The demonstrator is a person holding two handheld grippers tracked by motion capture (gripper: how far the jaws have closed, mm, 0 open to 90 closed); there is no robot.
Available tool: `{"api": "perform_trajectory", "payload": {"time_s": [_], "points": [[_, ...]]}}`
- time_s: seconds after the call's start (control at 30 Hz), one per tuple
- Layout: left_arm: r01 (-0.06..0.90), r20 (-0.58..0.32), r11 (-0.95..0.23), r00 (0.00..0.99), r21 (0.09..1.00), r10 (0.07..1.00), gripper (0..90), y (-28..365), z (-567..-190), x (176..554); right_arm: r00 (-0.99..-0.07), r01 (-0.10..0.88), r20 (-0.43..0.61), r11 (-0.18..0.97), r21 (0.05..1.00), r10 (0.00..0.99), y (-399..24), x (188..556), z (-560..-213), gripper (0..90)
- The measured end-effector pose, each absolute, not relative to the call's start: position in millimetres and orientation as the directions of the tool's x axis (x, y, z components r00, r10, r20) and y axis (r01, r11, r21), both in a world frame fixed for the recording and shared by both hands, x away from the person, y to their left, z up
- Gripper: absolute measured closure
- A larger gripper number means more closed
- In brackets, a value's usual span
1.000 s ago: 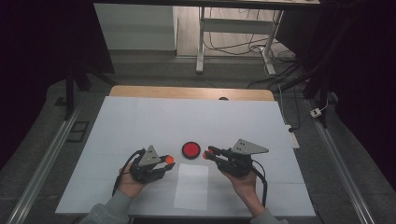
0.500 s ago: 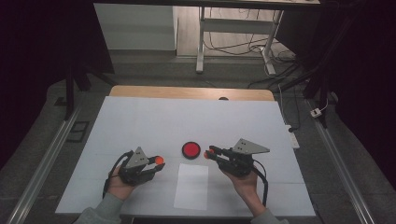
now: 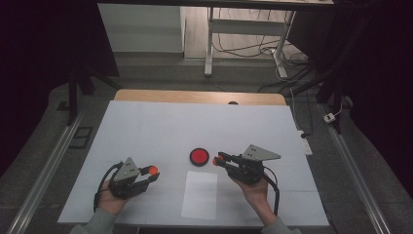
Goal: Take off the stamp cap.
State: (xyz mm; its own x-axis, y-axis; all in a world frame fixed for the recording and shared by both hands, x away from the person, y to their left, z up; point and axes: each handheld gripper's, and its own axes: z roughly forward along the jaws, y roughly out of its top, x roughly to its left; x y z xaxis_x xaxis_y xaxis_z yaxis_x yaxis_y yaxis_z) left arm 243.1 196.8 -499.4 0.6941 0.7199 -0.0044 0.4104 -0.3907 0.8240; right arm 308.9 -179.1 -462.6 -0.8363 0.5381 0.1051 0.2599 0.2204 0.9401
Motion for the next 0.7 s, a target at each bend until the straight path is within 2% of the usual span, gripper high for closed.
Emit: {"api": "perform_trajectory", "payload": {"time_s": [0.7], "points": [[0.412,-0.009,-0.392,0.698,0.823,0.716,65.6,197.1,-500.3,245.0,-0.844,0.256,0.097,0.238,0.937,0.527,-169.5,316.5,-461.6,72.3]]}}
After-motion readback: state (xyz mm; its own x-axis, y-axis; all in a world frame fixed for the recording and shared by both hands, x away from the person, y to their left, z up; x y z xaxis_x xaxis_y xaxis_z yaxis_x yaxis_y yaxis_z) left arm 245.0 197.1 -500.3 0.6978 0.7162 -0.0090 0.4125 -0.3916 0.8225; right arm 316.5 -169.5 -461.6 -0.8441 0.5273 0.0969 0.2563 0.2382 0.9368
